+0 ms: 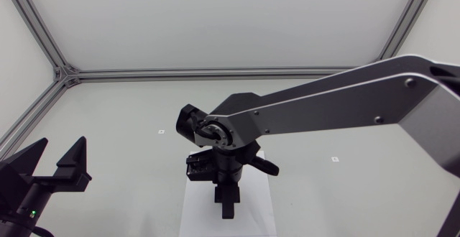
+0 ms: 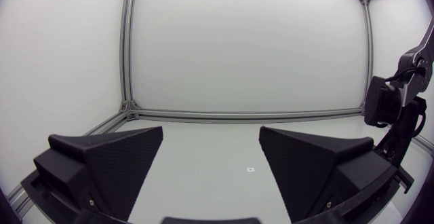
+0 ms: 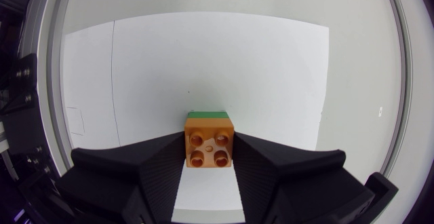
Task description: Pick up the orange 2x2 brick with the right arm and stack it on top of the green 2x2 brick in the center
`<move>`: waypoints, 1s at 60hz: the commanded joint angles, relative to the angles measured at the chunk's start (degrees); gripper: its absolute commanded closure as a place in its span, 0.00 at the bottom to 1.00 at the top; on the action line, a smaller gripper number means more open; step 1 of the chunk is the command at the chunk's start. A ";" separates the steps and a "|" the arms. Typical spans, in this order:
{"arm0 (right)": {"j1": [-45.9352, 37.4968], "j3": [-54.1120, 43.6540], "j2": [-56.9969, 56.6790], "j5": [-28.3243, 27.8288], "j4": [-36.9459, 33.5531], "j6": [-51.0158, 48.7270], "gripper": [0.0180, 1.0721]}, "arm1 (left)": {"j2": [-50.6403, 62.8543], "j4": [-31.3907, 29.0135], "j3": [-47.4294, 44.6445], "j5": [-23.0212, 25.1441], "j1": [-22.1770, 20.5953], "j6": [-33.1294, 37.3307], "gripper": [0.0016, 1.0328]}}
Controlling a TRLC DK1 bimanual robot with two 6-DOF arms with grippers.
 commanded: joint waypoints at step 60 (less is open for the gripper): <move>-0.28 -0.45 1.62 -1.15 -0.55 2.17 0.06 | -0.45 -0.78 -2.35 0.32 0.26 0.73 0.04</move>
